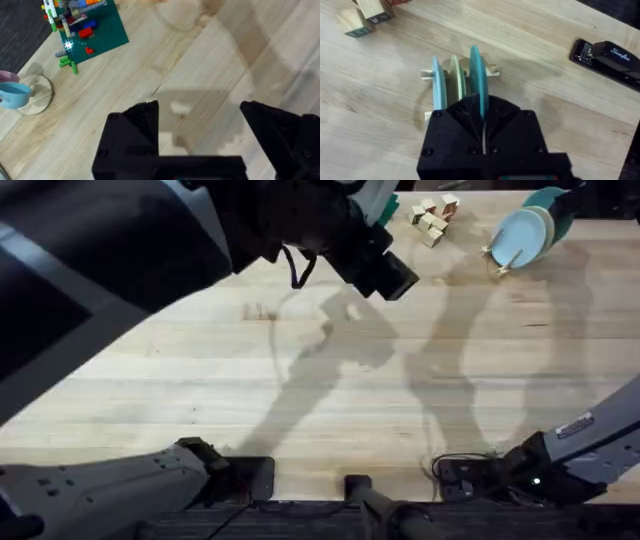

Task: Pick up the plates from the table one by one and place each into a slot on the dish rack.

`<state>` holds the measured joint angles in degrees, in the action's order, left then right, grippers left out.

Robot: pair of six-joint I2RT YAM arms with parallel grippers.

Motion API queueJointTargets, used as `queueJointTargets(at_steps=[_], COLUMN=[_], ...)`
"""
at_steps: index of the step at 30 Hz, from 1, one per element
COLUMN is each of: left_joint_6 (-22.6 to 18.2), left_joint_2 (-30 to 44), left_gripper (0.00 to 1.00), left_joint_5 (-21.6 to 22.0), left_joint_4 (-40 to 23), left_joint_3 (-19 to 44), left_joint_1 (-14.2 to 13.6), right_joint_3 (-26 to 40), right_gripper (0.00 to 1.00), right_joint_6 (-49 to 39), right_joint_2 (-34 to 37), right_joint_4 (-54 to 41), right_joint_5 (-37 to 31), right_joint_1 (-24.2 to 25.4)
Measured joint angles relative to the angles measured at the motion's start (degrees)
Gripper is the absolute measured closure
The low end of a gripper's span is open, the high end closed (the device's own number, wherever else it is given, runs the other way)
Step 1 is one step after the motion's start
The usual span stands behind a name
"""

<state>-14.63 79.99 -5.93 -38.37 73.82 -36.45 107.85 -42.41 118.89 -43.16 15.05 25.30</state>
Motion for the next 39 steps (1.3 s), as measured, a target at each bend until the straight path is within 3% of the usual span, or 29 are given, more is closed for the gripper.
queueJointTargets(at_steps=[6, 24, 27, 39], left_joint_6=[0.0, 0.0, 0.0, 0.0], left_joint_2=[0.0, 0.0, 0.0, 0.0], left_gripper=[0.008, 0.007, 0.007, 0.008], left_joint_5=[0.0, 0.0, 0.0, 0.4], left_joint_4=[0.0, 0.0, 0.0, 0.02], left_joint_3=[0.0, 0.0, 0.0, 0.0], left_joint_1=[0.0, 0.0, 0.0, 0.0], right_joint_3=[0.09, 0.11, 0.11, 0.15], right_gripper=[0.863, 0.829, 0.72, 0.5], right_joint_6=[-0.02, 2.28, 3.24, 6.25], right_joint_2=[0.0, -1.25, -8.0, -27.14], right_joint_4=[0.1, -0.59, -4.86, -24.96], right_joint_5=[0.02, 0.0, -0.03, -0.57], right_joint_1=[-0.01, -0.02, -0.01, -1.39])
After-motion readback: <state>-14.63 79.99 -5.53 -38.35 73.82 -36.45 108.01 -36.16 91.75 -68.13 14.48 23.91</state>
